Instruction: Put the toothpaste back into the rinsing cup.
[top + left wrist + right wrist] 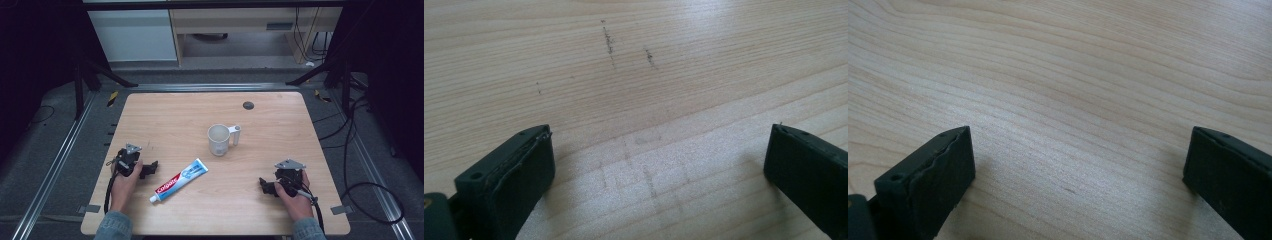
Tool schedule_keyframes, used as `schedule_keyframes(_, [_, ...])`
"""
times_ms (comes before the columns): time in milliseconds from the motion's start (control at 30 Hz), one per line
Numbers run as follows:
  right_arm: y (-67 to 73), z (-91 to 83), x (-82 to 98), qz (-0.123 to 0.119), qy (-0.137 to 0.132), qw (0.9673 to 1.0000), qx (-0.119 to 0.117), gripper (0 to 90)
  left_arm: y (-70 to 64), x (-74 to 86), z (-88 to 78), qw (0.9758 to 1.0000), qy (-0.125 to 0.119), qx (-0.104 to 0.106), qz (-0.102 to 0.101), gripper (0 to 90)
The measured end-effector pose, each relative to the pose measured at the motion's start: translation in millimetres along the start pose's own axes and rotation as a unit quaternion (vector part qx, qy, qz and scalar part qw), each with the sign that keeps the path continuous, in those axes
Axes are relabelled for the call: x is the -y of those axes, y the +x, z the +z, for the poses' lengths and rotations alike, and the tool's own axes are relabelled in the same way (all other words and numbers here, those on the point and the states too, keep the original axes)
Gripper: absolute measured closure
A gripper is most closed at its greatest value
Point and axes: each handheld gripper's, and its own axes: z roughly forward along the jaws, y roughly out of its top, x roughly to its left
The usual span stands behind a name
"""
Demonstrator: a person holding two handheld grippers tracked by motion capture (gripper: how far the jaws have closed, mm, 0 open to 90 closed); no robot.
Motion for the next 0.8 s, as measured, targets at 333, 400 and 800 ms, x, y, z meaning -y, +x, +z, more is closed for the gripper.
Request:
schedule_keyframes(333, [-0.3,0.2,0.2,-0.004,-0.001,1.0000,0.000,0.4,-15.4,-9.1,-44.8,0.9993,0.011,0.013,0.032,2.7])
schedule_keyframes(400, [-0.3,0.2,0.2,-0.004,-0.001,1.0000,0.001,0.4,-18.3,-10.8,-56.7,0.9988,0.006,0.028,0.040,2.6])
schedule_keyframes(800, [0.7,-0.3,0.2,0.002,0.000,1.0000,0.003,0.6,-26.7,-21.3,-108.6,0.9981,0.014,0.037,0.047,4.1])
